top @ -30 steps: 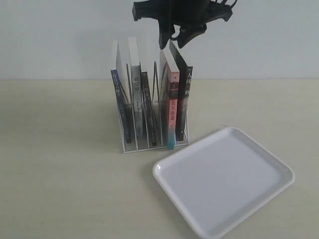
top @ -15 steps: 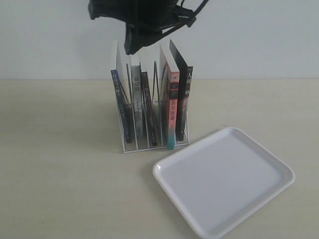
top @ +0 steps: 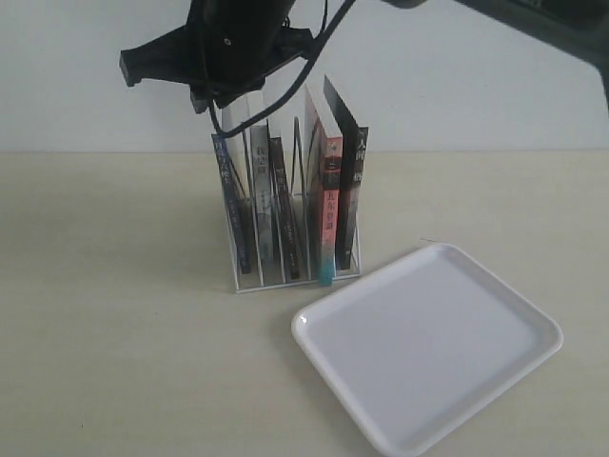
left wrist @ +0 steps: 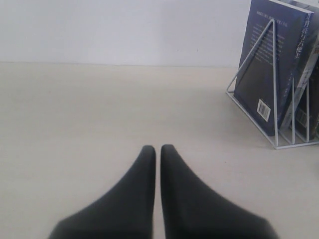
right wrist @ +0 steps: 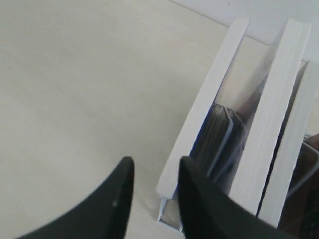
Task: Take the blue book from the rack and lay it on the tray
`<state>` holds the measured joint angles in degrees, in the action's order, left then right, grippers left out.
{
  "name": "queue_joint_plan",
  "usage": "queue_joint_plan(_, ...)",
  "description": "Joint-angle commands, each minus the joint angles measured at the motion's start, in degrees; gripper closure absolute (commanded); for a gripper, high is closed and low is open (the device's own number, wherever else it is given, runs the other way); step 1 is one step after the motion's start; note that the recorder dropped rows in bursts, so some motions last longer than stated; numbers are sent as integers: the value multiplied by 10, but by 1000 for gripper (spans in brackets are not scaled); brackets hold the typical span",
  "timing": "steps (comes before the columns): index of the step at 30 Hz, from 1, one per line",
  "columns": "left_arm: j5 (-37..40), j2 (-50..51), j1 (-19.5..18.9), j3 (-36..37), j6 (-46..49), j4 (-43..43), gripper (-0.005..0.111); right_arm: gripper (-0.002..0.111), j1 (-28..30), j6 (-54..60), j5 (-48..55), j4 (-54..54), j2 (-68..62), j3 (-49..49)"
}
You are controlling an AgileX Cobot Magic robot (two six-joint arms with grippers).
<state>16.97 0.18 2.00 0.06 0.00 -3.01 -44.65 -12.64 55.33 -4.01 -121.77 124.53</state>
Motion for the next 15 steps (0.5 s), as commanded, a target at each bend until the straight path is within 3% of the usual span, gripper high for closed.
queue_joint_plan(1,-2,-2,-1,-1,0,-2,103,56,1,-43,-15,-23,-6,2)
queue_joint_plan(15,-2,-2,-1,-1,0,-2,103,56,1,-79,-26,-67,-55,2)
